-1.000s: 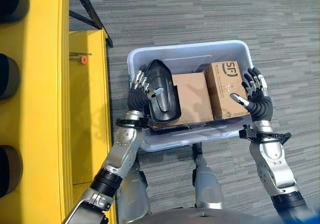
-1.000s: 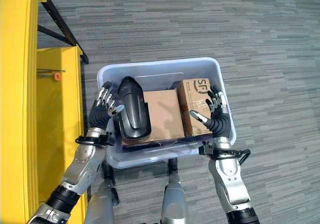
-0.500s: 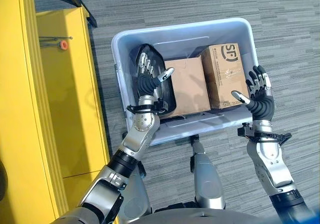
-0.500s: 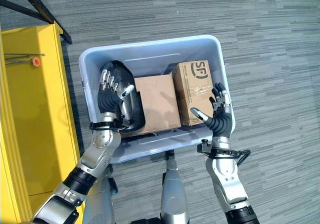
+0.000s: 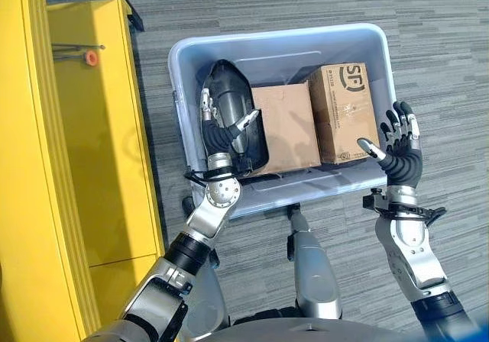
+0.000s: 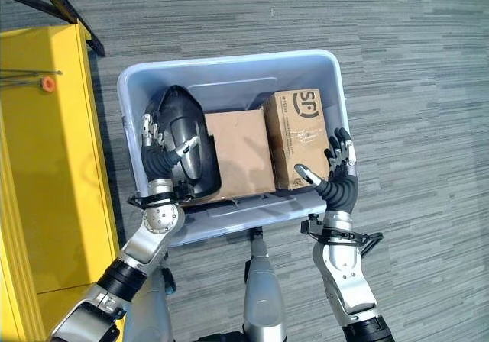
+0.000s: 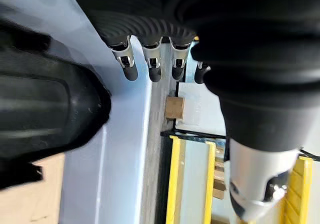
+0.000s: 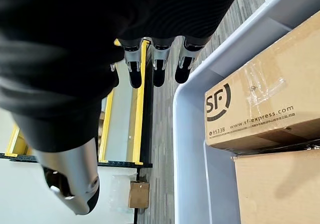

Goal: Move parts from the plastic box to the shelf.

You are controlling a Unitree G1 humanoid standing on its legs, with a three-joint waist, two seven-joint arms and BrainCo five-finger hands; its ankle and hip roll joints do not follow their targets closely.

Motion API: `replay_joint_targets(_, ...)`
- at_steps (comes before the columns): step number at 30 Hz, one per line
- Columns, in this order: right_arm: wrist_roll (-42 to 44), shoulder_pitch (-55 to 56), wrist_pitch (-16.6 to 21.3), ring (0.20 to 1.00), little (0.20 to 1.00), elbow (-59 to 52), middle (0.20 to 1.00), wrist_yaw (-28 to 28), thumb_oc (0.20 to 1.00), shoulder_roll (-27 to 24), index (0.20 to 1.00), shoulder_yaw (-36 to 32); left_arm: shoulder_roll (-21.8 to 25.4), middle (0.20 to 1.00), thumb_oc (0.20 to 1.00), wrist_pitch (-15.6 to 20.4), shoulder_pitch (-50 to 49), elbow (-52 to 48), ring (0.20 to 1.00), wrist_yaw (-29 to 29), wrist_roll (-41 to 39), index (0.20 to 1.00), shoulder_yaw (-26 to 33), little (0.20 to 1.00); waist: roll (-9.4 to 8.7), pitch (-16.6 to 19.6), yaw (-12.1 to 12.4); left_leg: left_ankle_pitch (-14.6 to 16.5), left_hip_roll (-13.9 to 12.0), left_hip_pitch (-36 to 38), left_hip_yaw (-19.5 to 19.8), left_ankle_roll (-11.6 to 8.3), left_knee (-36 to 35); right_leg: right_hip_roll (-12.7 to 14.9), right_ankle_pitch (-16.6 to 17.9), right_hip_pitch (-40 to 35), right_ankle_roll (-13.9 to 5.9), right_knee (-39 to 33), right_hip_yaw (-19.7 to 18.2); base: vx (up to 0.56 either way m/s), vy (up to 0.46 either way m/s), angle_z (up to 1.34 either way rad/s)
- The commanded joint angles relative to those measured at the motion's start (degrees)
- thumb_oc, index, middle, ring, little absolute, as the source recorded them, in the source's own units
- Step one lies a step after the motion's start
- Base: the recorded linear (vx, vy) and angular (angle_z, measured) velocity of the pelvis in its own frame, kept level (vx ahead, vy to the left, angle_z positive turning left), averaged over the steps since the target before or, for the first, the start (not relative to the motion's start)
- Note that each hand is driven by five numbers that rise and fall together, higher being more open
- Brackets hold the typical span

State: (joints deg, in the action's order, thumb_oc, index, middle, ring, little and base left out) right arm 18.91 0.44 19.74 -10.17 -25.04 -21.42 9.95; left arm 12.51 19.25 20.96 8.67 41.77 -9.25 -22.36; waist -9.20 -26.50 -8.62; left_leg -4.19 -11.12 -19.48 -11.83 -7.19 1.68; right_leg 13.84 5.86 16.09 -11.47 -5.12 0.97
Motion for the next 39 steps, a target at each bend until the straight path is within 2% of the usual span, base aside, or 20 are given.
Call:
replay_joint_targets(1,-1.0,0.4,4.3,1.000,1.000,-3.8,1.000,-1.1,1.000,-2.9,1.000,-2.4,0.5,1.000,1.000,2.2,2.8,-0.7,1.000,1.0,4.2,1.000,1.8,1.000,-0.96,0.8,0.9,-3.7,-5.1,3.2,1.1,-2.16,-1.3,-0.4,3.2,3.5,-0.94,5.4,-2.3,0.00,0.000,0.00)
replay_joint_targets(11,-0.7,1.6,4.7,1.000,1.000,-4.3,1.000,-1.6,1.000,-3.5,1.000,-2.8,2.3,1.000,1.000,1.2,0.1,-3.3,1.000,3.2,8.4,1.000,2.8,1.000,-1.81,-0.4,1.5,-4.0,-5.0,2.3,1.7,-2.23,-1.6,-0.5,3.1,3.8,-0.80,5.3,-1.5,0.00,-0.006,0.01)
replay_joint_targets(23,-1.4,1.7,4.5,1.000,1.000,-4.6,1.000,-1.9,1.000,-4.0,1.000,-2.7,3.3,1.000,1.000,0.9,-1.2,-4.5,1.000,4.7,9.6,1.000,4.7,1.000,-2.53,-1.3,1.9,-4.3,-5.0,1.1,2.2,-2.24,-2.1,-0.7,3.3,4.6,-0.71,5.0,-1.2,-0.01,-0.003,0.03)
replay_joint_targets(31,-1.3,1.9,4.4,1.000,1.000,-4.3,1.000,-1.7,1.000,-4.4,1.000,-2.9,3.1,1.000,1.000,0.5,-1.0,-2.8,1.000,5.0,9.4,1.000,5.2,1.000,-3.17,-2.1,1.7,-4.7,-5.0,-0.3,2.7,-2.31,-2.2,-1.1,3.5,5.5,-0.58,4.8,-1.2,0.00,0.000,0.00)
replay_joint_targets(39,-1.1,3.0,4.5,1.000,1.000,-4.2,1.000,-1.6,1.000,-4.4,1.000,-3.6,3.0,1.000,1.000,-0.1,-0.7,0.5,1.000,4.7,8.6,1.000,5.6,1.000,-4.65,-3.3,1.0,-5.0,-5.4,-2.5,3.1,-2.46,-2.3,-1.8,3.7,7.5,-0.49,5.0,-1.0,0.00,-0.007,0.01)
